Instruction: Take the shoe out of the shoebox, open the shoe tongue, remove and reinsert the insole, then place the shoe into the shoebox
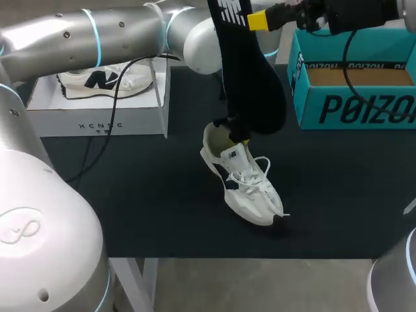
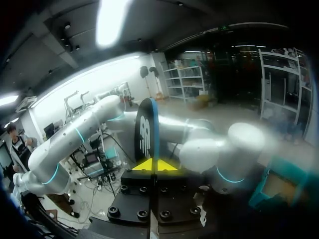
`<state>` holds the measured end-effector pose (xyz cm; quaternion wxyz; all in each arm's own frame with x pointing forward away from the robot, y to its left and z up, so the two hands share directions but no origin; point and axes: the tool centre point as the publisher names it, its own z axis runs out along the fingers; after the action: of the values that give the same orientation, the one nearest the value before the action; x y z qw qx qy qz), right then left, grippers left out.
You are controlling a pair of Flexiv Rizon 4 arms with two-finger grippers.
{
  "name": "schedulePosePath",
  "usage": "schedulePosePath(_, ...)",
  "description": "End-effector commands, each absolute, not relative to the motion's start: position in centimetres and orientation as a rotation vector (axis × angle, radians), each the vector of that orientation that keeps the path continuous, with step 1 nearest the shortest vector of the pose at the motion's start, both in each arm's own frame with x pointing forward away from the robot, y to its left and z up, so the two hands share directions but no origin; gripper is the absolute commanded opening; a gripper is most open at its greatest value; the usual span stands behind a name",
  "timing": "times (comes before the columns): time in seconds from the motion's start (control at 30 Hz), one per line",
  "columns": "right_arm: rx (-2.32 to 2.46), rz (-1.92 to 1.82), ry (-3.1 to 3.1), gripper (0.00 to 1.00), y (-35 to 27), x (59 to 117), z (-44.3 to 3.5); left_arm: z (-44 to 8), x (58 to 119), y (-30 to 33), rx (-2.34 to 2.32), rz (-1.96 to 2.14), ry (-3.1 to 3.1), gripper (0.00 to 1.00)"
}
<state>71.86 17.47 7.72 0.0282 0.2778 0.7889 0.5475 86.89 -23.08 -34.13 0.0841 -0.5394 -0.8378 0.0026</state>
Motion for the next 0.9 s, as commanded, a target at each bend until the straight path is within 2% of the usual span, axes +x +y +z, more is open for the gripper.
schedulePosePath(0.03,0.860,1.689,2.434,0.00,17.7,72.0,7.6,-33.9,87.2,-23.5,-1.791,-0.022,-2.365,0.00)
schedulePosePath(0.4,0.860,1.689,2.434,0.00,17.7,72.0,7.6,-32.4,86.7,-24.5,-2.032,0.035,-2.336,0.00)
schedulePosePath(0.9,0.860,1.689,2.434,0.00,17.7,72.0,7.6,-35.9,86.2,-27.5,-2.141,-0.012,-2.081,0.00)
